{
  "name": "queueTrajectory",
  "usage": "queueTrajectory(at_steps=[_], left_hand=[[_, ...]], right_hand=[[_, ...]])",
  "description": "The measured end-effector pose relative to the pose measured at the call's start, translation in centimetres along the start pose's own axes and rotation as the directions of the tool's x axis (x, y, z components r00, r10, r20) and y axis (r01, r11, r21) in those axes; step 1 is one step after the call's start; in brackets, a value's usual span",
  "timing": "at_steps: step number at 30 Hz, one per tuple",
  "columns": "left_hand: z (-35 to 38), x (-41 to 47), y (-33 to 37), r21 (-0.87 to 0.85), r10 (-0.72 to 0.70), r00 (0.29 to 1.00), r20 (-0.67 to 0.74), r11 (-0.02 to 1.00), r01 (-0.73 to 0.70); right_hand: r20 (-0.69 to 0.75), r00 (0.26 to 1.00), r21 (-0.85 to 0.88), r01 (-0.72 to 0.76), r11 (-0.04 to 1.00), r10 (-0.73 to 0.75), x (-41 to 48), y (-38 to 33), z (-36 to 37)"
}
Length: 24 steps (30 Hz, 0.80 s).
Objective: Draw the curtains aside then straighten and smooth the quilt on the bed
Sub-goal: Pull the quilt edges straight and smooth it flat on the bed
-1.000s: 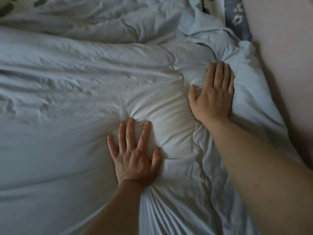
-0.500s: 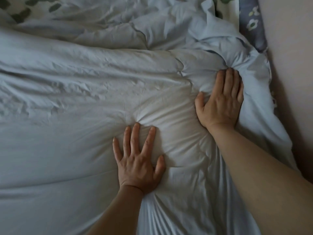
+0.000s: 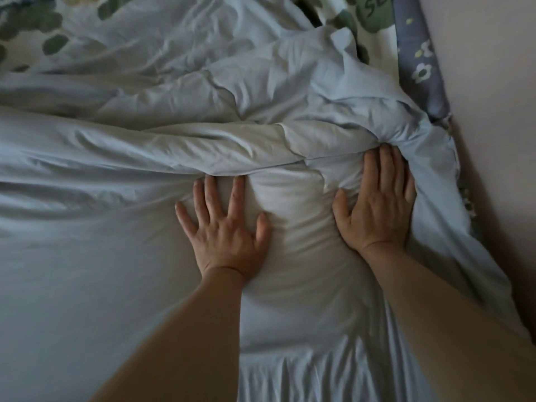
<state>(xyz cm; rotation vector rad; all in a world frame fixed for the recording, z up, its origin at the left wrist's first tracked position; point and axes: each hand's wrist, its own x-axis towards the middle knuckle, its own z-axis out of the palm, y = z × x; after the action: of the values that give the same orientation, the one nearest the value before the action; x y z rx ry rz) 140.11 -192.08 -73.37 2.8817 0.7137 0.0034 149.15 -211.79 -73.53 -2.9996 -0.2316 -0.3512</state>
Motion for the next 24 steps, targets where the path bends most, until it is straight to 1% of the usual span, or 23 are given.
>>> queueTrajectory(at_steps=[9, 12, 14, 16, 17, 18, 19, 20, 21, 22, 23, 24], left_hand=[[0.1, 0.3, 0.0, -0.004, 0.001, 1.000, 0.017, 1.000, -0.001], [0.0, 0.4, 0.0, -0.002, -0.001, 1.000, 0.028, 1.000, 0.001], [0.0, 0.3, -0.1, -0.001, -0.003, 1.000, 0.030, 1.000, 0.003], [-0.1, 0.3, 0.0, -0.007, -0.004, 1.000, 0.030, 1.000, 0.005], [-0.1, 0.3, 0.0, -0.010, -0.005, 1.000, 0.027, 1.000, 0.005], [-0.2, 0.4, 0.0, -0.013, -0.007, 1.000, 0.027, 1.000, 0.008], [-0.2, 0.4, 0.0, -0.015, -0.006, 1.000, 0.027, 1.000, 0.007], [-0.2, 0.4, 0.0, -0.017, -0.005, 1.000, 0.027, 1.000, 0.005], [-0.2, 0.4, -0.1, -0.019, -0.004, 1.000, 0.026, 1.000, 0.004], [-0.2, 0.4, -0.1, -0.020, -0.002, 1.000, 0.026, 1.000, 0.003], [-0.2, 0.4, -0.1, -0.020, -0.002, 1.000, 0.028, 1.000, 0.002], [-0.2, 0.4, -0.1, -0.022, 0.000, 1.000, 0.029, 1.000, 0.001]], right_hand=[[0.024, 1.000, 0.000, 0.006, 1.000, -0.006, -0.1, -0.2, -0.1], [0.000, 1.000, 0.063, 0.012, 0.998, -0.012, 0.0, -0.2, -0.6], [-0.089, 0.996, 0.201, 0.004, 0.980, 0.015, 0.5, -0.8, -1.4], [-0.246, 0.968, 0.368, 0.051, 0.928, 0.044, 2.6, -2.2, -2.5], [-0.296, 0.954, 0.425, 0.084, 0.901, 0.051, 4.3, -3.2, -3.1], [-0.318, 0.947, 0.441, 0.113, 0.890, 0.037, 6.6, -4.3, -3.6], [-0.314, 0.949, 0.418, 0.132, 0.899, 0.007, 8.9, -5.5, -4.2], [-0.267, 0.963, 0.386, 0.142, 0.911, -0.037, 11.2, -6.6, -4.5], [-0.160, 0.984, 0.368, 0.132, 0.921, -0.077, 13.2, -7.7, -4.6], [-0.013, 0.995, 0.358, 0.094, 0.929, -0.096, 14.9, -8.6, -4.5], [0.153, 0.984, 0.339, 0.034, 0.940, -0.091, 16.2, -9.3, -4.1], [0.306, 0.949, 0.309, -0.031, 0.951, -0.069, 17.2, -9.9, -3.8]])
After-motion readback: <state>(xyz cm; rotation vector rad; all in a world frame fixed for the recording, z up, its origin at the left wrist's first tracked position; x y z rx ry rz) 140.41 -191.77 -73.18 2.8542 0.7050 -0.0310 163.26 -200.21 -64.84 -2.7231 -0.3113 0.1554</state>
